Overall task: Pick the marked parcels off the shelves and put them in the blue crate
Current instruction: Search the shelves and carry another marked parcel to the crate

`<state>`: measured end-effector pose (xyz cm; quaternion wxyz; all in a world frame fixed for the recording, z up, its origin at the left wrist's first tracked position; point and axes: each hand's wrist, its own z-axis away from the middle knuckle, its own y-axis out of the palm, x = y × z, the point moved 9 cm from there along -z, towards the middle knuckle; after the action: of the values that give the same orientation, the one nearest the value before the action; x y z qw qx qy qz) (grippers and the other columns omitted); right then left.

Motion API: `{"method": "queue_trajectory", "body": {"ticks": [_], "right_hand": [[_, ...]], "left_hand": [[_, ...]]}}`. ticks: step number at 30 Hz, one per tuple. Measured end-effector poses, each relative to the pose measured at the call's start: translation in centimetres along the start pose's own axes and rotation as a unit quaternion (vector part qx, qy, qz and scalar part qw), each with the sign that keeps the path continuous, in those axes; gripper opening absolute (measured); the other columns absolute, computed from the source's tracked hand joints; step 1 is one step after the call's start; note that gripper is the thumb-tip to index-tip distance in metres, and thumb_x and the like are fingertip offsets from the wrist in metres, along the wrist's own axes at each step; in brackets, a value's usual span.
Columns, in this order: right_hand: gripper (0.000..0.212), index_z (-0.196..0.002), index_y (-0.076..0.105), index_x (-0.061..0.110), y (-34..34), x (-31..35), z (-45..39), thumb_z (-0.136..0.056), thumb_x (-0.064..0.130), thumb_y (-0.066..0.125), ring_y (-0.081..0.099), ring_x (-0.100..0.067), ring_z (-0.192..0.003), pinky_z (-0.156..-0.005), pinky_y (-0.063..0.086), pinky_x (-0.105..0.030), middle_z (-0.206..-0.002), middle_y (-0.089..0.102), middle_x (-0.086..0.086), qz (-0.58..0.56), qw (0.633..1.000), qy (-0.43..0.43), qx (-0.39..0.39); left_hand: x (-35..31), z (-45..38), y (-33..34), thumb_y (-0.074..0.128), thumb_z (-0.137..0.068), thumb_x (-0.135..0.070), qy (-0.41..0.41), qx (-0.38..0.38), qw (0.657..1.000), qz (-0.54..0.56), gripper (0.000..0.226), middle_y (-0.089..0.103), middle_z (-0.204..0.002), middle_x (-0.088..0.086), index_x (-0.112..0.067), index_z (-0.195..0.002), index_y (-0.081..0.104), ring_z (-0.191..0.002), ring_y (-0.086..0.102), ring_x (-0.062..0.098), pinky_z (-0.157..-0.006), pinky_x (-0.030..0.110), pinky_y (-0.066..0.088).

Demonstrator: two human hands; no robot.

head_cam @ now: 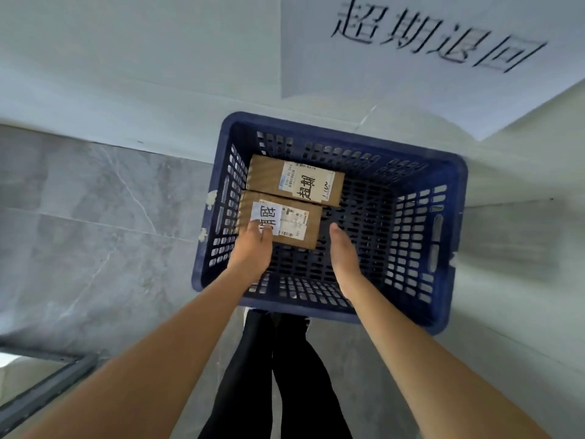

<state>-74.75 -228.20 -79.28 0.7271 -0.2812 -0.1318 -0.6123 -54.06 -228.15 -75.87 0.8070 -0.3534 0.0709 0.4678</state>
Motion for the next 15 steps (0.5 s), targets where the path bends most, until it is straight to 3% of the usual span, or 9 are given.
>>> {"method": "queue_trajectory", "body": {"ticks": [3,5,7,11,15], "right_hand": [[0.057,-0.151,0.036,0.016,-1.8,3.7,5.6,-0.103,0.049,0.031,0.023,-0.018,-0.148,-0.121,0.017,-0.039,-0.159,0.03,-0.002,0.174,0.982,-0.077,-0.015],[0.058,-0.151,0.034,0.014,-2.4,6.4,9.2,-0.104,0.047,0.029,0.012,-0.02,-0.151,-0.122,0.007,-0.047,-0.161,0.025,-0.004,0.279,0.952,-0.124,-0.017],[0.06,-0.152,0.031,0.013,-2.6,9.2,12.7,-0.104,0.049,0.027,0.007,-0.021,-0.152,-0.121,0.003,-0.051,-0.161,0.023,-0.005,0.359,0.918,-0.167,-0.023],[0.063,-0.155,0.023,0.013,-1.7,13.9,18.7,-0.103,0.049,0.028,0.004,-0.021,-0.152,-0.121,0.002,-0.049,-0.163,0.016,-0.004,0.442,0.872,-0.21,0.003],[0.065,-0.153,0.025,0.01,-0.2,17.4,24.1,-0.102,0.049,0.033,0.013,-0.024,-0.15,-0.121,0.009,-0.048,-0.161,0.023,-0.009,0.464,0.854,-0.232,0.02]], "left_hand": [[-1.7,4.3,-3.1,0.029,-0.101,-0.04,0.079,0.032,0.99,-0.114,0.048,0.047,-0.142,0.01,-0.018,-0.144,0.037,-0.125,0.047,0.031,-0.106,0.047,0.038],[-3.2,7.5,-5.2,0.027,-0.101,-0.043,0.136,0.023,0.965,-0.223,0.053,0.046,-0.144,0.008,-0.016,-0.145,0.037,-0.133,0.041,0.027,-0.115,0.047,0.025],[-4.6,10.8,-7.4,0.026,-0.101,-0.046,0.17,0.017,0.943,-0.286,0.06,0.033,-0.154,0.007,-0.013,-0.15,0.028,-0.145,0.024,0.022,-0.12,0.044,0.01],[-7.0,16.5,-13.1,0.022,-0.101,-0.05,0.183,-0.006,0.928,-0.324,0.067,0.016,-0.161,0.008,-0.008,-0.153,0.014,-0.149,0.009,0.022,-0.121,0.044,0.005],[-8.2,21.4,-19.3,0.021,-0.102,-0.048,0.176,-0.027,0.941,-0.288,0.069,0.009,-0.162,0.012,-0.004,-0.154,0.008,-0.15,0.005,0.023,-0.121,0.041,0.004]]}}
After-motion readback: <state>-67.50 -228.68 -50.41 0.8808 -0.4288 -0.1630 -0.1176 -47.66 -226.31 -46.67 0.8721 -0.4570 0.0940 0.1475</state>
